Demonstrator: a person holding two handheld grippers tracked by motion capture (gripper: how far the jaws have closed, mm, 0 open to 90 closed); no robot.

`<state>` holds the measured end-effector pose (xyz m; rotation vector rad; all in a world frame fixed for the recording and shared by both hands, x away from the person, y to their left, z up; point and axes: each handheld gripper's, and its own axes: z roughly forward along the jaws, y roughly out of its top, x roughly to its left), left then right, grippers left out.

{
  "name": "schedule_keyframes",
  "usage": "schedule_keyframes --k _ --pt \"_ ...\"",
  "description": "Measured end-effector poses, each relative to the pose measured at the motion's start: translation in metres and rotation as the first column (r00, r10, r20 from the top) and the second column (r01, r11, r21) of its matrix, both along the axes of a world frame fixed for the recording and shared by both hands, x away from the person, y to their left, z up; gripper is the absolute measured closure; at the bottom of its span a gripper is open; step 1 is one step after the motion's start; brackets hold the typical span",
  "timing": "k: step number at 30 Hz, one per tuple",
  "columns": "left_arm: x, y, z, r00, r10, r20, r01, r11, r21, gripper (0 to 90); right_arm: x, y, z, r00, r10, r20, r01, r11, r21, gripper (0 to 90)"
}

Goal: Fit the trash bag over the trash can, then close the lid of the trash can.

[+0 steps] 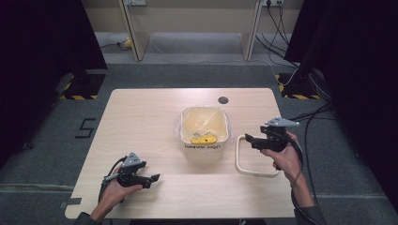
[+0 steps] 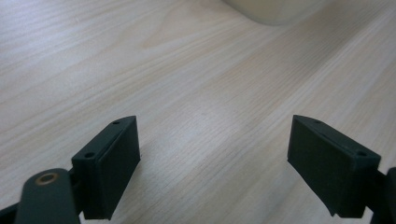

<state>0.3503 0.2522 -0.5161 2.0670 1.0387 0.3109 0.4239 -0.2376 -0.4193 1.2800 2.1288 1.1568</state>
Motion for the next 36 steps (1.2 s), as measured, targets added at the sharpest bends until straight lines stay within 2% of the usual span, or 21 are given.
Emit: schedule_keyframes --k 1,3,6,8,11,14,24,28,33,36 --pt "0.0 0.001 -0.001 1.0 -0.001 -0.003 0.001 0.9999 0.015 16.4 -0.001 -0.004 -0.005 0.9999 -0.009 -0.007 0.009 0.9999 0.01 24.0" --pt "0.0 0.001 -0.002 1.0 0.002 -0.003 -0.002 0.9999 0.013 16.3 -0.003 -0.012 -0.013 0.9995 -0.029 -0.016 0.029 0.9993 0.023 21.8" --pt "0.0 0.001 -0.003 1.0 0.002 0.005 -0.002 0.9999 0.016 16.3 -0.006 -0.019 -0.023 0.9993 -0.027 -0.025 0.027 0.9996 -0.004 18.1" --pt "0.0 0.001 -0.004 0.9997 -0.014 0.021 0.013 0.9994 0.032 16.0 -0.007 -0.024 -0.029 0.999 -0.038 -0.025 0.038 0.9993 -0.001 17.7" --pt "-0.002 -0.002 -0.007 0.9968 -0.052 0.06 0.047 0.9955 0.082 14.4 -0.007 -0.029 -0.039 0.9972 -0.058 -0.048 0.058 0.9982 -0.013 16.8" --pt "-0.002 -0.003 -0.008 0.9964 -0.058 0.062 0.053 0.9954 0.08 10.0 -0.009 -0.034 -0.045 0.9953 -0.073 -0.063 0.072 0.9971 -0.024 16.8" --pt "-0.002 -0.003 -0.008 0.9962 -0.064 0.059 0.059 0.9948 0.082 8.7 -0.008 -0.048 -0.062 0.9843 -0.144 -0.101 0.136 0.987 -0.085 17.1" --pt "-0.002 -0.004 -0.008 0.996 -0.068 0.058 0.063 0.9946 0.083 8.3 -0.007 -0.053 -0.065 0.9816 -0.158 -0.107 0.147 0.9838 -0.102 23.3" --pt "-0.002 -0.004 -0.008 0.9958 -0.071 0.056 0.067 0.9942 0.085 7.1 -0.004 -0.062 -0.072 0.9692 -0.204 -0.138 0.19 0.9758 -0.109 35.9" --pt "-0.002 -0.004 -0.008 0.9958 -0.074 0.055 0.069 0.9939 0.087 6.3 -0.003 -0.067 -0.076 0.966 -0.216 -0.142 0.2 0.973 -0.115 43.5"
